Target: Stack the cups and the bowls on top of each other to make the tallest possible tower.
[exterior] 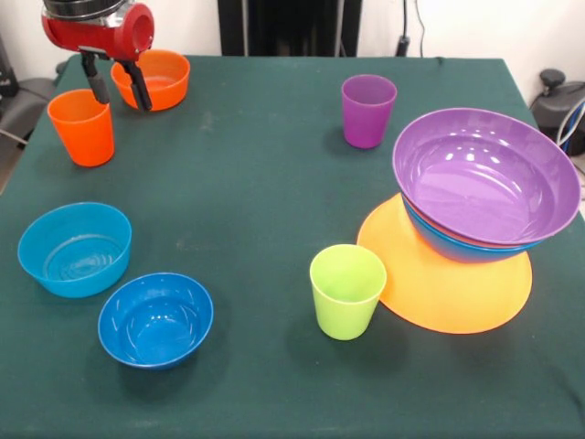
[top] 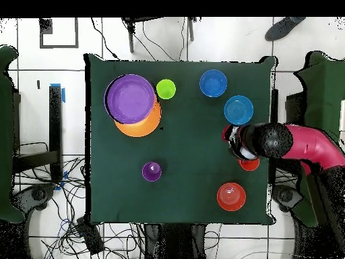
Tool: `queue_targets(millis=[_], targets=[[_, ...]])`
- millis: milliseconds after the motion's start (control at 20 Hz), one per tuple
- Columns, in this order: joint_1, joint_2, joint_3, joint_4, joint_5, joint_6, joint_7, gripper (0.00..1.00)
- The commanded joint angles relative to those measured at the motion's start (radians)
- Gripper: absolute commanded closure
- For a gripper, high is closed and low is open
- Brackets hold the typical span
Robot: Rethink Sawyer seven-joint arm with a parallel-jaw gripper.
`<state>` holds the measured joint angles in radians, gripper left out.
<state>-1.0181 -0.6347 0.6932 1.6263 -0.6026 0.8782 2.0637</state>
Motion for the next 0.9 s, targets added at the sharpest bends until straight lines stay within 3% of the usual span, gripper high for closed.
queue_targets(millis=[50,550,900], targets=[[0.006,0.027,0.01,-0.055,-0.073,0.029,-0.292,0.0],[0.011,0.008,0.017,-0.063,-0.056,0.071,-0.298,0.0],[-0.022,0.019,0.01,-0.032,-0.076,0.033,-0.31,0.0]])
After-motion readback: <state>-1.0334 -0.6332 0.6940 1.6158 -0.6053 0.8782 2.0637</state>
